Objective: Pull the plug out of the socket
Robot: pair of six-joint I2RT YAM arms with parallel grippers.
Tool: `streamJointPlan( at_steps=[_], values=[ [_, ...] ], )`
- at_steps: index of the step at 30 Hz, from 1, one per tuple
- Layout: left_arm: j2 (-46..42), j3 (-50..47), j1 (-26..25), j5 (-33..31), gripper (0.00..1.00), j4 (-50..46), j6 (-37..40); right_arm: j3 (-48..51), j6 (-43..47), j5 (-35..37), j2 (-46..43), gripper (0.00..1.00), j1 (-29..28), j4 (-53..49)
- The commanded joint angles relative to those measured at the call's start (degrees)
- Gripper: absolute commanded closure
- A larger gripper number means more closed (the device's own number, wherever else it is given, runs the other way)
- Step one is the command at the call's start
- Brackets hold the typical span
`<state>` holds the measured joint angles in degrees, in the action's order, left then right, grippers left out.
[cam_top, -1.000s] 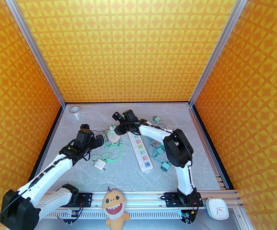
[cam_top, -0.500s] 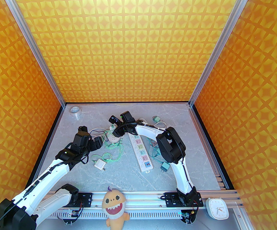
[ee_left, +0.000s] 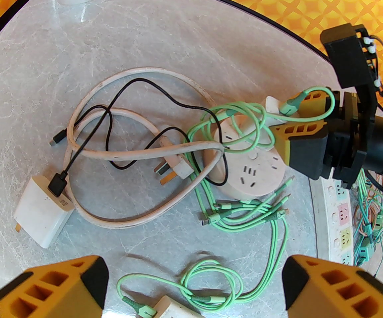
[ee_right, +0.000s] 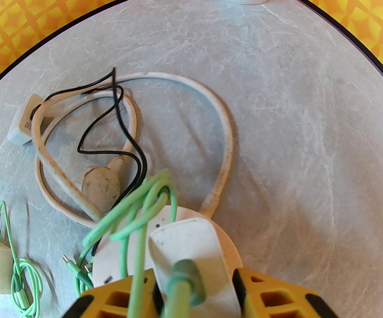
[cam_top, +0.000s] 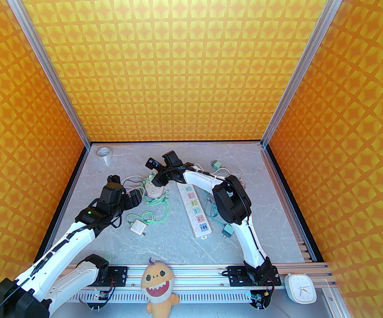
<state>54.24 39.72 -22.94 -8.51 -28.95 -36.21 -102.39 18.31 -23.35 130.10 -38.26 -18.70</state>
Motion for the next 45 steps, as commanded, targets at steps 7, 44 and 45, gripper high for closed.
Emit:
streamJointPlan(
  at_steps=[7, 44, 45],
  values=[
    [-1.2, -1.2, -0.3, 0.7, 0.09, -0.6, -0.3, 6.8, -4.3, 5.2, -3.3, 0.80, -2.3, 5.4],
    [40.4, 11.0, -2.4, 19.3, 0.77, 33.0, 2.3, 17.4, -34.0, 39.9, -10.0, 0.69, -3.6, 10.0],
    [41.4, 11.4, -2.4, 19.5, 0.83, 33.6, 1.8, 17.6, -34.0, 39.5, -10.2, 0.68, -3.6, 10.1]
  ],
)
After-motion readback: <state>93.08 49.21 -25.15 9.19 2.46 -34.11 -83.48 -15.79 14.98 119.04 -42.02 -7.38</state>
